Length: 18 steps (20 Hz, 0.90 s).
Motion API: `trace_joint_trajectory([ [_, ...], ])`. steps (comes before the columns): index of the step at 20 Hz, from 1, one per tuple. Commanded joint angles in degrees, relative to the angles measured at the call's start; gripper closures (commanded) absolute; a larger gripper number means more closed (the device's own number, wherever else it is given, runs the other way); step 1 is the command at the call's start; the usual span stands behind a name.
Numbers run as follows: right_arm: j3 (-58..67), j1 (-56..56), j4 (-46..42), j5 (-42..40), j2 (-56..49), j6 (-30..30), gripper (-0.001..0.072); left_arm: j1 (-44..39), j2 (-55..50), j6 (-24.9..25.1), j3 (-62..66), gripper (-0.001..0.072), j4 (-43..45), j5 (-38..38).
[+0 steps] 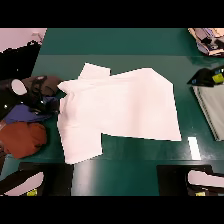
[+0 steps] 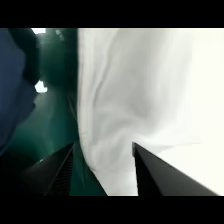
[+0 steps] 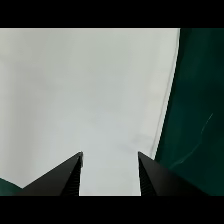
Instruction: Fold the shirts.
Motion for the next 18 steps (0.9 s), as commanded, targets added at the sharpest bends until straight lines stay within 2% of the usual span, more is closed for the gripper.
trace_joint_trajectory([
  [1,-13.0,-2.4,0.1,-3.8,7.1,-1.8,0.0304,0.1,0.3,-0.2,-6.8,0.0269,-4.1,0.1],
  [10,-24.3,-2.8,0.0,-7.1,15.3,-2.4,0.0304,0.1,0.3,-2.8,-10.6,0.0272,-3.9,2.6],
  [11,-24.3,-2.8,-0.1,-7.1,15.6,-2.4,0.0304,0.1,0.3,-2.8,-10.6,0.03,-3.9,2.9],
  [13,-24.3,-2.8,-0.1,-7.1,16.4,-2.4,0.0304,0.1,0.3,-2.8,-10.6,0.0616,-4.0,3.4],
  [14,-24.3,-2.8,-0.2,-7.0,16.8,-2.4,0.0304,0.1,0.3,-2.6,-10.4,0.0681,-3.9,3.3],
  [18,-25.6,-3.1,-8.0,-3.2,17.1,-1.8,0.0304,0.1,3.4,-2.6,-7.6,0.0683,-4.0,2.9],
])
